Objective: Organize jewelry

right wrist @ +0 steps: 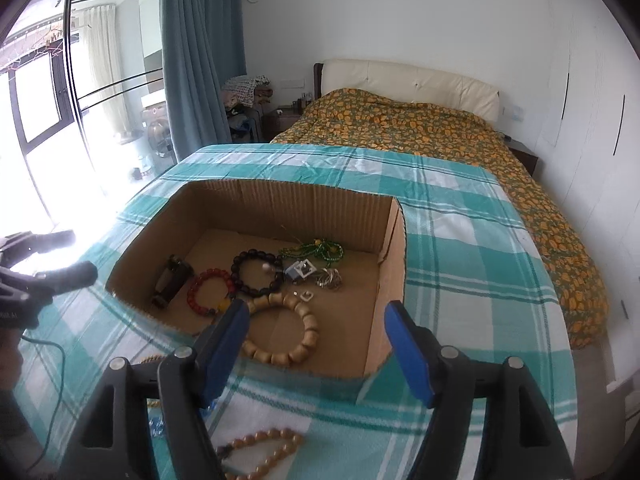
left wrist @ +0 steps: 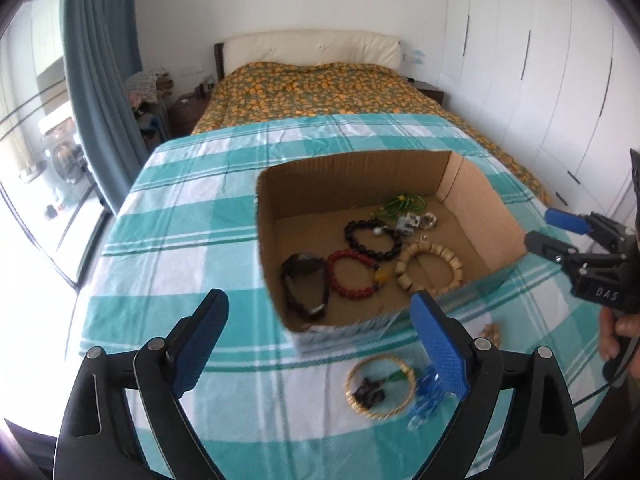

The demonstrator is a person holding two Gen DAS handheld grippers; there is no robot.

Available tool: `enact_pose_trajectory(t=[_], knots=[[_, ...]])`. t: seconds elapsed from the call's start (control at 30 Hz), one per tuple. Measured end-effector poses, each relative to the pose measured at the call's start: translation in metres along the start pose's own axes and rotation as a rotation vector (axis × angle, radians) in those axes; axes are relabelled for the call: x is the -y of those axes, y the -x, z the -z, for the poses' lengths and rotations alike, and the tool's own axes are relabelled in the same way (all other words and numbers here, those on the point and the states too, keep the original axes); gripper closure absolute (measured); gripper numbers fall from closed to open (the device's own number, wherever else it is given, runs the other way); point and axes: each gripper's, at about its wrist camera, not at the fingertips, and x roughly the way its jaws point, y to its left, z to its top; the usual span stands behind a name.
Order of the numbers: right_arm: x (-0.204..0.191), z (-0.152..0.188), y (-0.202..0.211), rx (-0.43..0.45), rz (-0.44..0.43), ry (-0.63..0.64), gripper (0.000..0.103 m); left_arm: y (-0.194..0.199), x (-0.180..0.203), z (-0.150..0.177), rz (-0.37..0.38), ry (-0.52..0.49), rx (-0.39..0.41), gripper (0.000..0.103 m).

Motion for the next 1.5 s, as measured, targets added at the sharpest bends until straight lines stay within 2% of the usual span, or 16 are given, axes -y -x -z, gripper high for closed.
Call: enact_pose_trajectory(t=[0.13, 0.27, 0.47, 0.63, 0.7, 1.1, 1.5], knots=[[-0.005, 0.046, 0.033, -0.006, 0.051, 0.011, 0.025, 0.039, -0.029, 0.04, -0.119, -0.057, -0.021, 0.008], [-0.017, 0.098, 0.059, -0.031, 0.076, 0.02, 0.025, 0.071, -0.05, 0.083, -0.158, -0.024, -0.047, 0.004], [-0.039, 0.162, 0.072, -0.099, 0.074, 0.001, 0.025, 0.075, -0.037, 0.157, -0.072, 0.091, -0.102, 0.004], [-0.046, 0.188, 0.071, -0.134, 0.075, -0.032, 0.025, 0.05, -0.02, 0.194, 0.01, 0.215, -0.141, 0.004], [-0.049, 0.193, 0.072, -0.131, 0.075, -0.039, 0.025, 0.04, -0.015, 0.198, 0.019, 0.23, -0.15, 0.004], [-0.056, 0.205, 0.059, -0.161, 0.084, -0.056, 0.025, 0.019, -0.004, 0.206, -0.047, 0.194, -0.139, 0.004], [-0.059, 0.213, 0.058, -0.101, 0.1, -0.047, 0.02, 0.016, 0.004, 0.21, -0.1, 0.173, -0.11, 0.001]])
